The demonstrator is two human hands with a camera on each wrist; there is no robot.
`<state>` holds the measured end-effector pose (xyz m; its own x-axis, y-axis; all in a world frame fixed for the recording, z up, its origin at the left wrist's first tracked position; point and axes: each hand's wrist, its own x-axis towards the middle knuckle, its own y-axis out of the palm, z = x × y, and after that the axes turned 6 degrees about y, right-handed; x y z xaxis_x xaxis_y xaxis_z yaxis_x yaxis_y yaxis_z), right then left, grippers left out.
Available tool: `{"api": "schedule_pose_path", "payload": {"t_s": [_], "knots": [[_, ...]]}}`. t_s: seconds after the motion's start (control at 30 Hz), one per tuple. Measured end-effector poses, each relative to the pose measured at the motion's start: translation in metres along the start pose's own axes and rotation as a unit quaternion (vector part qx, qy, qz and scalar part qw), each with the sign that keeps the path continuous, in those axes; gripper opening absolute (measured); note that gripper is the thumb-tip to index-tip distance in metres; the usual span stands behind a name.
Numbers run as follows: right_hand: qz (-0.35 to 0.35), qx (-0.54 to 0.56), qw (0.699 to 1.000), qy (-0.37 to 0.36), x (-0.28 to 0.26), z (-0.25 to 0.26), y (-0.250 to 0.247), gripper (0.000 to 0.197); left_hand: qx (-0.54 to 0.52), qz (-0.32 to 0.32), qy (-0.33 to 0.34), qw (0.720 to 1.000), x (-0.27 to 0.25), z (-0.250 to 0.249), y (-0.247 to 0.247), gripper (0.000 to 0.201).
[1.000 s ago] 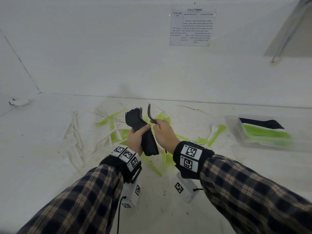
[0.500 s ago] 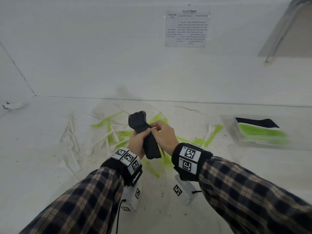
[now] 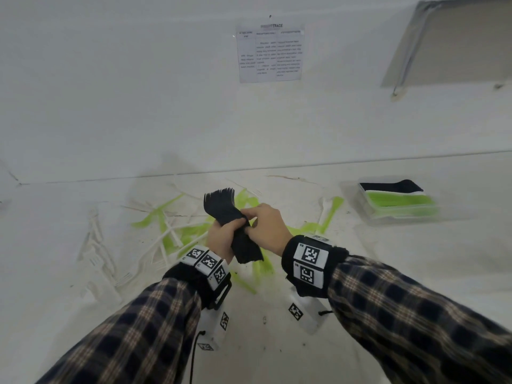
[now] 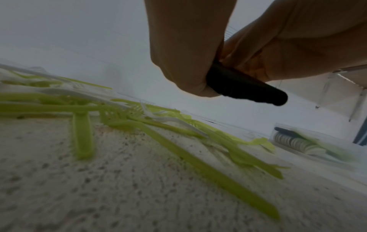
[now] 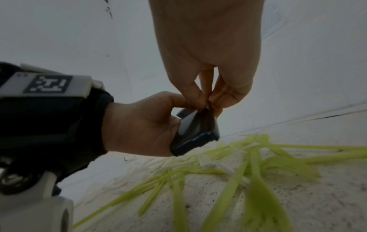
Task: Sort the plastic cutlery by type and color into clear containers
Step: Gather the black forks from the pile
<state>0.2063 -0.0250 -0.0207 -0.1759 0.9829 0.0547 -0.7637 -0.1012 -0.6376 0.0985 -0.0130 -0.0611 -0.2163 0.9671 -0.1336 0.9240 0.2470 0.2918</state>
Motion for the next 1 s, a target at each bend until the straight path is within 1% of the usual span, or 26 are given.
{"api": "schedule_pose_path", "payload": {"t_s": [0.07, 0.1, 0.2, 0.23, 0.27, 0.3, 0.33, 0.4, 0.43, 0.5, 0.57, 0.6, 0.67, 0.7, 0.77, 0.93, 0.97, 1.0], "knots": [[-0.004, 0.011, 1.000, 0.010, -0.004, 0.001, -0.005, 0.035, 0.010, 0.015, -0.006, 1.000, -0.002, -0.002, 0.002, 0.010], [-0.007, 0.015, 1.000, 0.017, -0.005, 0.002, -0.007, 0.036, 0.019, 0.021, -0.007, 1.000, -0.003, -0.002, 0.003, 0.014], [-0.009, 0.038, 0.998, 0.046, -0.006, 0.000, -0.008, 0.034, 0.042, 0.015, 0.017, 0.999, -0.001, 0.002, 0.003, 0.055], [-0.013, 0.045, 0.997, 0.059, -0.005, 0.000, -0.007, 0.031, 0.055, 0.020, 0.026, 0.998, 0.003, 0.006, 0.002, 0.063], [-0.021, 0.049, 0.996, 0.071, -0.003, 0.000, -0.005, 0.027, 0.070, 0.030, 0.036, 0.996, 0.003, 0.007, 0.002, 0.065], [-0.031, 0.049, 0.995, 0.083, -0.001, -0.001, -0.003, 0.026, 0.084, 0.042, 0.050, 0.994, 0.003, 0.008, 0.002, 0.061], [-0.040, 0.052, 0.994, 0.092, 0.001, -0.002, -0.002, 0.030, 0.103, 0.056, 0.065, 0.991, 0.001, 0.008, 0.004, 0.053], [-0.044, 0.060, 0.991, 0.107, 0.004, 0.000, 0.000, 0.042, 0.156, 0.078, 0.101, 0.979, -0.008, 0.001, 0.011, 0.038], [-0.043, 0.062, 0.991, 0.114, 0.006, 0.002, 0.000, 0.048, 0.179, 0.090, 0.118, 0.973, -0.011, -0.003, 0.016, 0.035], [-0.048, 0.041, 0.990, 0.129, 0.009, 0.004, -0.005, 0.056, 0.213, 0.110, 0.136, 0.961, -0.017, -0.008, 0.027, 0.037], [-0.058, -0.002, 0.989, 0.138, 0.013, 0.005, -0.011, 0.062, 0.261, 0.117, 0.137, 0.948, -0.017, -0.007, 0.035, 0.045], [-0.063, -0.019, 0.988, 0.136, 0.014, 0.004, -0.015, 0.062, 0.271, 0.123, 0.139, 0.944, -0.019, -0.007, 0.039, 0.047], [-0.074, -0.025, 0.989, 0.127, 0.018, 0.000, -0.024, 0.057, 0.280, 0.139, 0.168, 0.935, -0.022, -0.005, 0.046, 0.050], [-0.078, -0.014, 0.989, 0.121, 0.019, -0.004, -0.028, 0.052, 0.277, 0.148, 0.184, 0.931, -0.023, -0.003, 0.050, 0.049], [-0.084, 0.022, 0.991, 0.103, 0.022, -0.014, -0.036, 0.042, 0.279, 0.143, 0.190, 0.930, -0.021, 0.003, 0.059, 0.044], [-0.088, 0.071, 0.990, 0.088, 0.022, -0.038, -0.063, 0.036, 0.252, 0.141, 0.166, 0.943, -0.024, 0.010, 0.082, 0.023], [-0.092, 0.075, 0.990, 0.082, 0.020, -0.042, -0.070, 0.035, 0.249, 0.140, 0.159, 0.945, -0.026, 0.011, 0.089, 0.025], [-0.096, 0.078, 0.990, 0.075, 0.019, -0.044, -0.076, 0.035, 0.245, 0.141, 0.144, 0.948, -0.029, 0.012, 0.095, 0.032]]}}
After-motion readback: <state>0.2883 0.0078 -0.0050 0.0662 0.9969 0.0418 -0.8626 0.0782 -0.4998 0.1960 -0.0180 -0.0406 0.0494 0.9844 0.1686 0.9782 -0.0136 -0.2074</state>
